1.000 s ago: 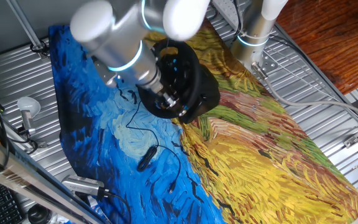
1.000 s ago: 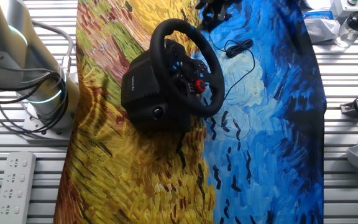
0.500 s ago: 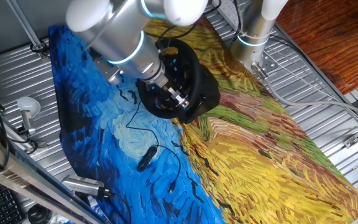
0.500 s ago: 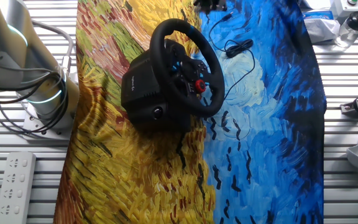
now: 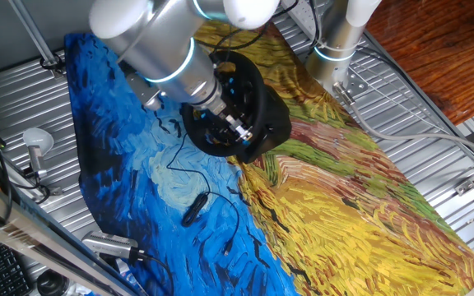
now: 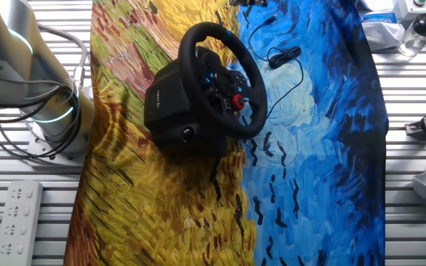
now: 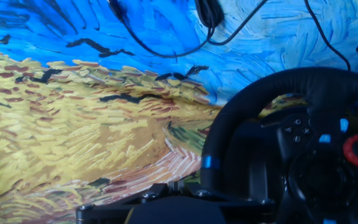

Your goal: Rotate the steering wheel 90 degrees clockwise

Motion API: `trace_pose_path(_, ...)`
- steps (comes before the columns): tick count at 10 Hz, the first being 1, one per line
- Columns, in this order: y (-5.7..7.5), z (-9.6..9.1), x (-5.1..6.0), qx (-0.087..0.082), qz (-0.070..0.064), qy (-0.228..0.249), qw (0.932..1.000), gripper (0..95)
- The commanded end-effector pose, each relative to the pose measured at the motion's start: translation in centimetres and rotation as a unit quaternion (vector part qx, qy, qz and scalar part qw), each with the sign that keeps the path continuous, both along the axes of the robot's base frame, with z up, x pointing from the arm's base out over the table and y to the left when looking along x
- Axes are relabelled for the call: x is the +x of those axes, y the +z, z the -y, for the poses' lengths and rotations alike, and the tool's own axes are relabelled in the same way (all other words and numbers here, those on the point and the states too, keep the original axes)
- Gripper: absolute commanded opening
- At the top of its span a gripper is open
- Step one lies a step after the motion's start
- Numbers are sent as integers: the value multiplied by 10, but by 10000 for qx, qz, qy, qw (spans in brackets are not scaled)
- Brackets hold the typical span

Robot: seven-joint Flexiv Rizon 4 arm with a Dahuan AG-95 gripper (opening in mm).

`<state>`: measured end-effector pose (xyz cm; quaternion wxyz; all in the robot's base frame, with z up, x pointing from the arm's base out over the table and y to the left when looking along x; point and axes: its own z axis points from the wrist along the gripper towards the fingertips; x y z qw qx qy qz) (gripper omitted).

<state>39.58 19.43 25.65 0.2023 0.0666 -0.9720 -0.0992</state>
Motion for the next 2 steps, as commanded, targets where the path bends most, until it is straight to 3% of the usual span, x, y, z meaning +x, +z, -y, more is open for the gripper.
trace_pose_path(1, 4, -3, -5, -5, 65, -37, 10000, 0)
trace_pose_path(2, 5, -3, -6, -23, 63, -76, 9999, 0)
